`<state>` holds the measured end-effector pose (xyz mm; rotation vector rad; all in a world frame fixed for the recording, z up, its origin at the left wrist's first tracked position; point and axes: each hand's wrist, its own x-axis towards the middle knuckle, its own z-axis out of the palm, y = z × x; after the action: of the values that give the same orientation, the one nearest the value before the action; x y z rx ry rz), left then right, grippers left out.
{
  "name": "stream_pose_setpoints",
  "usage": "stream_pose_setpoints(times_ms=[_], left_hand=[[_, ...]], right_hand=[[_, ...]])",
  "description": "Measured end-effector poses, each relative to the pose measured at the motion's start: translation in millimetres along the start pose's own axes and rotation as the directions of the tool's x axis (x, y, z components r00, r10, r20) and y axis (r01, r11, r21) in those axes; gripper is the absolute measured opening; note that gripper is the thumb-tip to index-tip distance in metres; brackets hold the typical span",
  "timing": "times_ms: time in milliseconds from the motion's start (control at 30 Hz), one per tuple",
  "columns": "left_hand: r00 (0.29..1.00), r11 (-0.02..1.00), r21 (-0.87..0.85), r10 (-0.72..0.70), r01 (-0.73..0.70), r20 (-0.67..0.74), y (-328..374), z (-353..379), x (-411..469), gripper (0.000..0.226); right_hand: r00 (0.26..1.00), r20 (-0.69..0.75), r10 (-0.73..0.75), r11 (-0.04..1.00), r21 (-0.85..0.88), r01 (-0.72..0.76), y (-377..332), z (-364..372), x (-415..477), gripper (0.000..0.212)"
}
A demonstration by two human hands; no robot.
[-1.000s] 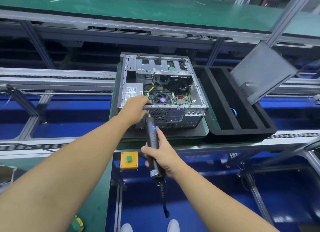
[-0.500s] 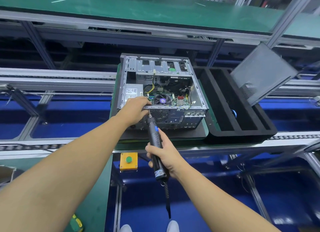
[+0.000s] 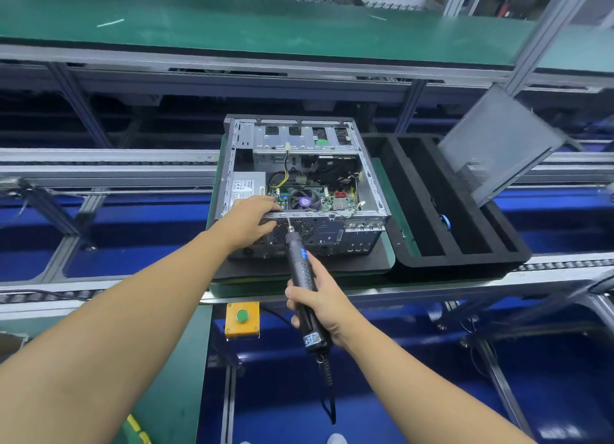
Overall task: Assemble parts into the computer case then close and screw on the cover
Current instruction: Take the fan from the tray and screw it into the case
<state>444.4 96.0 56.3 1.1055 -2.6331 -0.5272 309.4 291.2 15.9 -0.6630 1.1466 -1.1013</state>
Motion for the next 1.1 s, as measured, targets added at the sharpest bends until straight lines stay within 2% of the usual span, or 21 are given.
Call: stream_pose_setpoints(times_ms=[133,300,433,467,533,600,667,733,800,867,900,967,1100], left_hand=[[1.0,1.0,-0.004,-0.01,0.01,-0.02,1,2,0,0.032],[0.998,0.999,-0.012,-0.052,0.052,0.024,0,0,2,0.038],[0.989,0.993,0.081,-0.094,0.085,0.113,7,5,-4,0.057],[0.99,0.993,0.036,-0.116,0.114,0.077,9,9,-8,0.059],[0.971,0.977,-0.116,-0.192,0.177,-0.14,13,17,-18,0.056],[0.889,0.967,-0.135,-0.25,0.214,-0.384,18,25,-30,0.048],[0.842,0.951,-0.176,-0.308,0.255,-0.443,26,33,-41,0.032],[0.826,0.86,-0.386,-0.465,0.335,-0.318,42,36,-46,0.017],[0.829,0.646,-0.656,-0.557,0.389,-0.057,60,38,-44,0.017],[0.838,0.37,-0.827,-0.507,0.424,0.203,75,37,-42,0.029],[0.858,0.304,-0.859,-0.448,0.411,0.252,80,36,-41,0.035],[0.894,0.237,-0.914,-0.39,0.33,0.222,88,35,-42,0.037],[0.886,0.06,-0.976,-0.434,0.211,0.164,93,29,-51,0.03]], right_hand=[[0.998,0.059,-0.006,1.0,0.005,0.006,-1,-9,-1,0.084],[0.996,0.092,-0.002,1.0,-0.015,0.003,-9,-19,-2,0.078],[0.982,0.188,-0.006,0.987,-0.155,0.036,-20,-29,-8,0.084],[0.977,0.215,-0.013,0.982,-0.182,0.053,-22,-31,-9,0.086],[0.975,0.22,-0.036,0.981,-0.177,0.076,-25,-34,-9,0.089],[0.982,0.185,-0.048,0.987,-0.145,0.075,-30,-37,-5,0.086],[0.987,0.156,-0.038,0.992,-0.116,0.056,-35,-40,0,0.077],[0.99,0.142,-0.011,0.994,-0.105,0.026,-41,-43,5,0.063],[0.992,0.124,0.017,0.992,-0.124,-0.001,-48,-44,8,0.049],[0.992,0.12,0.024,0.984,-0.176,-0.003,-55,-44,12,0.043],[0.992,0.12,0.023,0.98,-0.199,0.001,-59,-44,13,0.04],[0.99,0.141,0.029,0.971,-0.24,0.006,-67,-44,17,0.038],[0.977,0.214,0.005,0.959,-0.278,0.056,-77,-38,23,0.036]])
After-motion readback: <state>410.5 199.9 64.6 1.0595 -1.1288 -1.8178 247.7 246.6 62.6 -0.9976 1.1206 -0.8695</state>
